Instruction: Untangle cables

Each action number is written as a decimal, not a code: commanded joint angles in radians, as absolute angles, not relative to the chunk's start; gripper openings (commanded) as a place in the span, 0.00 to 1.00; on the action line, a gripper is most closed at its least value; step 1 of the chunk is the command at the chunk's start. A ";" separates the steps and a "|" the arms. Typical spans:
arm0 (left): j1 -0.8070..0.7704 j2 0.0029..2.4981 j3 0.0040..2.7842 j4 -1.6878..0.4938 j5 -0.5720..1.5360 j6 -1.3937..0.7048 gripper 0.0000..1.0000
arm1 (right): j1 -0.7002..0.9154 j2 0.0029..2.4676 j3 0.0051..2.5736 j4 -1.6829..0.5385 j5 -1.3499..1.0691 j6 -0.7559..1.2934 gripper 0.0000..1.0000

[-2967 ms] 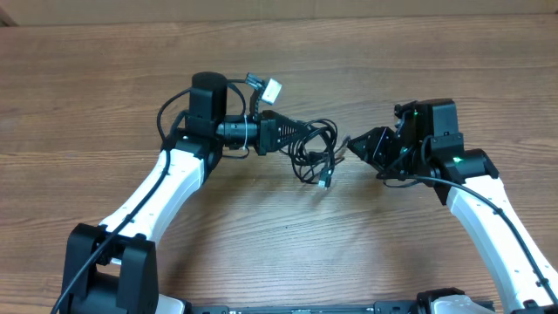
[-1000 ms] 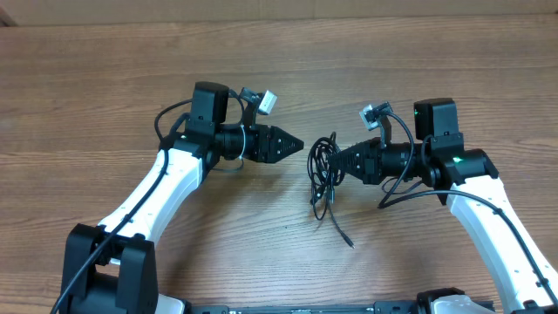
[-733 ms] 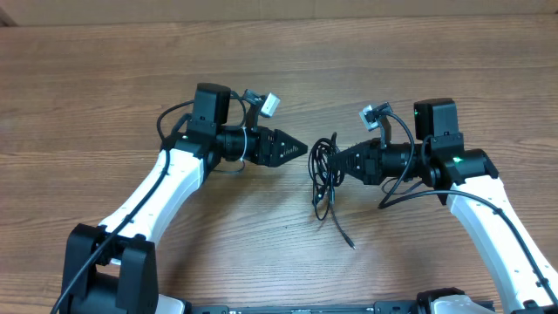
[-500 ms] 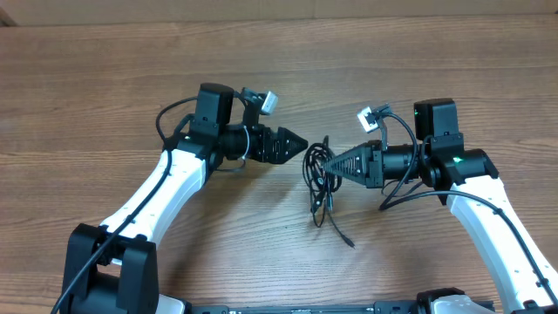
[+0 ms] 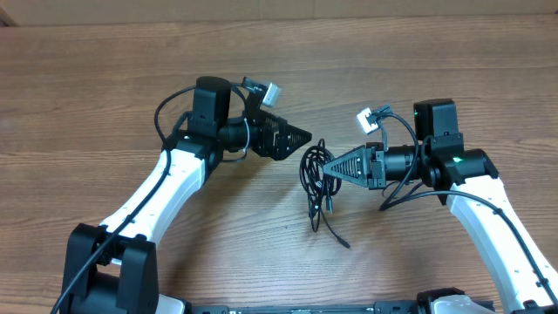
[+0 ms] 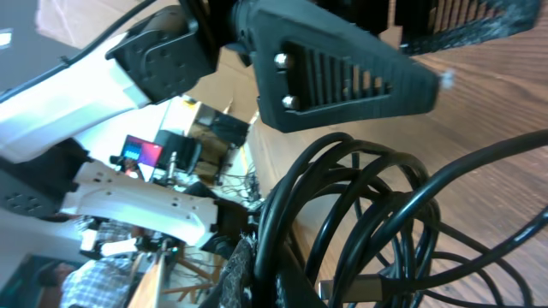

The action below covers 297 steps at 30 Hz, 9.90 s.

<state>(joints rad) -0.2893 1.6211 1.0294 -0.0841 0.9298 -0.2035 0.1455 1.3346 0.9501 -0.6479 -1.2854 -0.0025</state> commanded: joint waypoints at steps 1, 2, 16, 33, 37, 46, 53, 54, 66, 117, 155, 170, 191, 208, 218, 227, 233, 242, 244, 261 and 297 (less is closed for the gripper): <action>-0.294 1.604 1.044 -0.056 1.110 -0.149 1.00 | 0.154 1.334 0.962 -0.644 -1.394 0.002 0.04; -0.294 1.609 1.044 -0.053 1.130 -0.149 1.00 | 0.159 1.334 0.962 -0.644 -1.414 0.002 0.04; -0.294 1.745 1.044 -0.044 1.570 -0.149 0.95 | 0.209 1.334 0.962 -0.622 -1.322 0.003 0.04; -0.304 1.746 1.011 -0.055 1.560 -0.149 0.64 | 0.187 1.334 0.962 -0.597 -1.172 0.101 0.04; -0.302 1.746 0.991 -0.055 1.560 -0.149 0.54 | 0.187 1.334 0.962 -0.583 -1.167 0.101 0.04; -0.302 1.745 0.990 -0.055 1.561 -0.149 0.27 | 0.187 1.334 0.962 -0.585 -1.078 0.115 0.04; -0.302 1.745 0.990 -0.056 1.544 -0.149 0.21 | 0.187 1.334 0.962 -0.767 -0.359 0.392 0.20; -0.302 1.745 0.990 -0.056 1.515 -0.149 0.22 | 0.187 1.334 0.962 -0.814 -0.262 0.429 0.20; -0.304 1.746 0.990 -0.284 0.835 -0.147 0.75 | 0.188 1.334 0.962 -1.004 -0.174 0.444 0.38; -0.609 1.887 1.013 -0.331 0.303 0.160 0.04 | 0.191 1.334 0.962 -0.971 -0.361 0.442 0.39; -0.450 1.604 1.166 -0.518 0.341 0.107 0.59 | 0.190 1.329 1.030 -0.943 -0.425 0.268 0.39; -0.543 1.891 1.166 -0.239 0.284 0.081 0.59 | 0.189 1.329 1.030 -1.032 -0.331 0.321 0.38; -0.500 1.952 1.167 -0.340 0.116 -0.060 0.29 | 0.189 1.329 1.030 -1.028 -0.330 0.321 0.38; -0.487 1.716 1.196 -0.584 0.172 -0.062 0.40 | 0.189 1.329 1.030 -1.016 -0.330 0.314 0.38; -0.502 1.813 1.196 -0.437 0.177 -0.200 0.60 | 0.189 1.329 1.030 -1.016 -0.330 0.314 0.38; -0.505 1.910 1.196 -0.362 0.173 -0.249 0.55 | 0.189 1.329 1.030 -1.016 -0.330 0.314 0.38; -0.505 1.951 1.196 -0.305 0.144 -0.249 0.53 | 0.189 1.329 1.030 -1.016 -0.331 0.314 0.38; -0.505 1.985 1.196 -0.244 0.187 -0.248 0.28 | 0.189 1.329 1.030 -1.016 -0.334 0.314 0.38; -0.505 1.980 1.196 -0.234 0.220 -0.247 0.16 | 0.189 1.329 1.030 -1.016 -0.334 0.314 0.38; -0.525 1.906 1.200 -0.251 0.189 -0.224 0.48 | 0.189 1.329 1.030 -1.011 -0.334 0.314 0.38; -0.524 1.779 1.203 -0.262 0.342 -0.164 0.04 | 0.189 1.329 1.030 -1.008 -0.341 0.313 0.38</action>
